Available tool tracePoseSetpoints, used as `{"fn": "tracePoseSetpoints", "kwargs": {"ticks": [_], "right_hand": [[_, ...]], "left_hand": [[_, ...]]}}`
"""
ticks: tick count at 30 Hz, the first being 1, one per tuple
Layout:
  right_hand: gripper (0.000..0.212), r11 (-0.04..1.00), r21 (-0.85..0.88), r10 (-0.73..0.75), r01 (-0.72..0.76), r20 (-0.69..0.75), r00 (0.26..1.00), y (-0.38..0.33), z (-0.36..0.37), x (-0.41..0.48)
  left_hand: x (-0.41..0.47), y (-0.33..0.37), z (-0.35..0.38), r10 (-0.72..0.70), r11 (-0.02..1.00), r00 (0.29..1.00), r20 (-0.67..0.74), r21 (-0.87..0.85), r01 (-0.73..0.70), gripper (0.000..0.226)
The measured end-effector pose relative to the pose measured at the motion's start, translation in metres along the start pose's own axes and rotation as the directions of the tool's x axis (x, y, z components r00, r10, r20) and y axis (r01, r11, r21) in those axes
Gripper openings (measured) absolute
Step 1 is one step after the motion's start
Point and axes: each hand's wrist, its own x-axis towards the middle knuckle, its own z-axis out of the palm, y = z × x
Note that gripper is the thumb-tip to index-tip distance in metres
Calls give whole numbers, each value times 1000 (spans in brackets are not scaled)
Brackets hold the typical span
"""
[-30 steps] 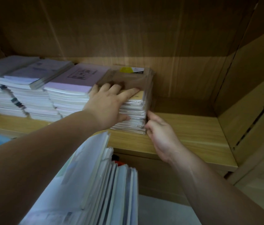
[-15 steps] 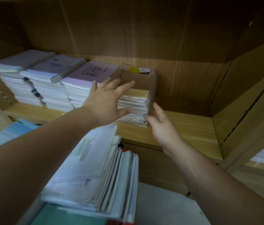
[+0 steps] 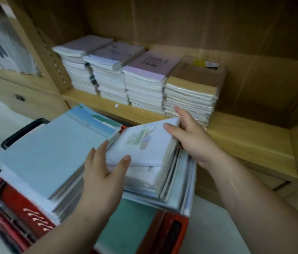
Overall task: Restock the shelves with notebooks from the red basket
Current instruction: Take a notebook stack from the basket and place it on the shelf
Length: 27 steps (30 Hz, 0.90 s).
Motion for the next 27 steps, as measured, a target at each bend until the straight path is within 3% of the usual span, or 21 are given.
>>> {"fn": "tracePoseSetpoints", "kwargs": {"ticks": [5, 9, 11, 15, 18, 22, 27], "right_hand": [[41, 995, -20, 102, -103, -7, 995, -6, 9, -2], [49, 990, -89, 105, -110, -53, 993, -14, 15, -18], [51, 988, -92, 118, -128, -108, 987, -21, 22, -30], [32, 986, -95, 118, -140, -204, 972, -29, 37, -62], [25, 980, -84, 159, -183, -237, 959, -32, 39, -89], [17, 969, 6, 242, -245, -192, 951, -41, 26, -92], [36, 959, 20, 284, -283, -58, 957, -35, 33, -83]], "left_hand": [[-24, 0, 1, -310, 904, 948, 69, -288, 317, 84], [-24, 6, 7, -484, 728, 843, 234, -427, 536, 85], [-22, 10, 13, -475, 707, 836, 275, -447, 548, 77], [-19, 3, 15, -456, 632, 831, 318, -541, 554, 96], [-19, -4, 14, -448, 590, 822, 351, -575, 567, 90], [-22, -3, 9, -354, 640, 854, 381, -567, 518, 65], [-23, -8, 5, -369, 640, 846, 385, -554, 532, 66]]}}
